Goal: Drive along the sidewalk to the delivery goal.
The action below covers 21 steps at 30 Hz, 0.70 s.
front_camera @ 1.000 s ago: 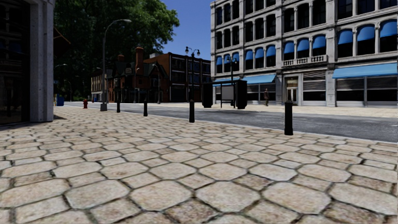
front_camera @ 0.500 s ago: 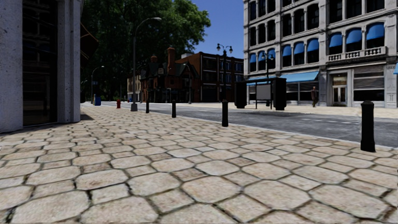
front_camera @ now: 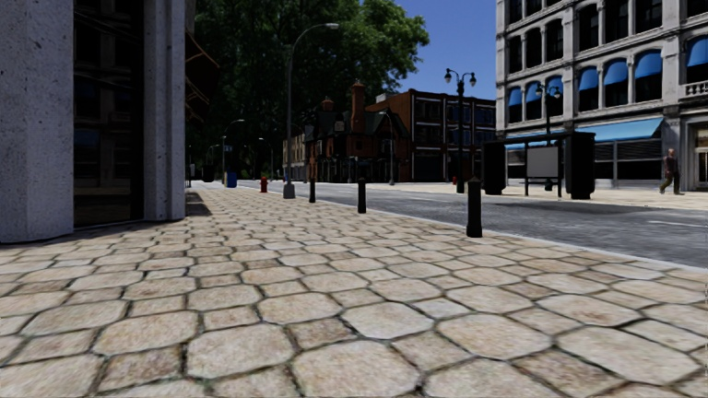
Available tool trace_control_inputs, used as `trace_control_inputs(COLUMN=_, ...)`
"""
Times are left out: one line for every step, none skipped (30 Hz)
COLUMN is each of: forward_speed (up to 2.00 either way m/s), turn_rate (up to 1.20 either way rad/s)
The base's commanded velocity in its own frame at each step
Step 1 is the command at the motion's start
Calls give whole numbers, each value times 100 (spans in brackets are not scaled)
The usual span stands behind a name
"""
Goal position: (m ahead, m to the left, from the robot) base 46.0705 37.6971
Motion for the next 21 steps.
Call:
trace_control_inputs(forward_speed=200, turn_rate=0)
trace_control_inputs(forward_speed=200, turn_rate=0)
trace_control_inputs(forward_speed=200, turn_rate=0)
trace_control_inputs(forward_speed=200, turn_rate=0)
trace_control_inputs(forward_speed=200, turn_rate=0)
trace_control_inputs(forward_speed=200, turn_rate=0)
trace_control_inputs(forward_speed=200, turn_rate=0)
trace_control_inputs(forward_speed=200, turn_rate=0)
trace_control_inputs(forward_speed=200, turn_rate=1)
trace_control_inputs(forward_speed=200, turn_rate=2)
trace_control_inputs(forward_speed=200, turn_rate=5)
trace_control_inputs(forward_speed=200, turn_rate=9)
trace_control_inputs(forward_speed=200, turn_rate=14)
trace_control_inputs(forward_speed=200, turn_rate=14)
trace_control_inputs(forward_speed=200, turn_rate=19)
trace_control_inputs(forward_speed=200, turn_rate=23)
trace_control_inputs(forward_speed=200, turn_rate=25)
trace_control_inputs(forward_speed=200, turn_rate=26)
trace_control_inputs(forward_speed=200, turn_rate=27)
trace_control_inputs(forward_speed=200, turn_rate=27)
trace_control_inputs(forward_speed=200, turn_rate=27)
